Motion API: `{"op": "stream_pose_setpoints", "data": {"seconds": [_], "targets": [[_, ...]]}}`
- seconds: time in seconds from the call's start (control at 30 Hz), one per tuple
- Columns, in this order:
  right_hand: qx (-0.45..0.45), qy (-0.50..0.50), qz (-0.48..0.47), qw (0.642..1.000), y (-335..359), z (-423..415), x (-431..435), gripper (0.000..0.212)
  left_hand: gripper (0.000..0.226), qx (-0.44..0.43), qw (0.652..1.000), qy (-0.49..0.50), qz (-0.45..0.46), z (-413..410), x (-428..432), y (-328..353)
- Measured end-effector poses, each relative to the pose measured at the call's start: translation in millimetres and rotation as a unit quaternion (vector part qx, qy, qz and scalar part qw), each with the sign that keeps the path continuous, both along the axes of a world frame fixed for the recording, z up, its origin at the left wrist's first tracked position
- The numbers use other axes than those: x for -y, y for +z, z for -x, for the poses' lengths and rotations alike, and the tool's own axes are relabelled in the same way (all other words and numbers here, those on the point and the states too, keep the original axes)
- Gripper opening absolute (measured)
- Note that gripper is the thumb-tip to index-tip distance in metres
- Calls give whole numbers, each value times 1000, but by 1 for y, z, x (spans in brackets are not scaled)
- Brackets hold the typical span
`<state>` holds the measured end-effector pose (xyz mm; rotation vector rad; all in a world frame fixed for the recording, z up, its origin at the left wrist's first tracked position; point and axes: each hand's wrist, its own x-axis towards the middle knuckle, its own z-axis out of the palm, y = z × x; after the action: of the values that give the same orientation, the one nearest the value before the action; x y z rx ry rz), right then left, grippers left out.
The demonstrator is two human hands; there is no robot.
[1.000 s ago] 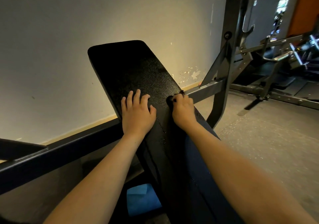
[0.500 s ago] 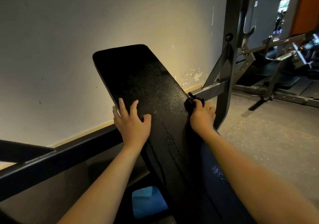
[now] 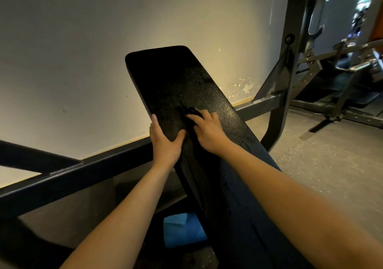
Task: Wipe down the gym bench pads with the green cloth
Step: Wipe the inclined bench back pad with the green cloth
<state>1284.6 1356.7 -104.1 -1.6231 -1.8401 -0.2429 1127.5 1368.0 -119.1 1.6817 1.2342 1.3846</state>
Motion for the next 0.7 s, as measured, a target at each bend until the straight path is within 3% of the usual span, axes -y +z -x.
{"op": "stream_pose_setpoints", "data": {"seconds": [0.13,0.27,0.37,0.43,0.53,0.7], "targets": [[-48,-149,-6,988,-4,-44,-3,53,107,61,990,-27,123,0,8,1],[-132,-220,22,966,-1,-33,-6,57,102,55,989,-40,130,-1,7,0],[-120,-145,12,982,10,-2,-13,52,99,44,989,-35,136,0,8,1],[-41,-19,4,999,16,23,-17,47,91,49,990,-35,125,0,11,1],[34,125,-3,992,17,43,-19,43,76,56,993,-34,99,-2,12,-1],[-13,118,-20,993,8,24,-19,46,73,94,989,-15,111,-7,19,0]]}}
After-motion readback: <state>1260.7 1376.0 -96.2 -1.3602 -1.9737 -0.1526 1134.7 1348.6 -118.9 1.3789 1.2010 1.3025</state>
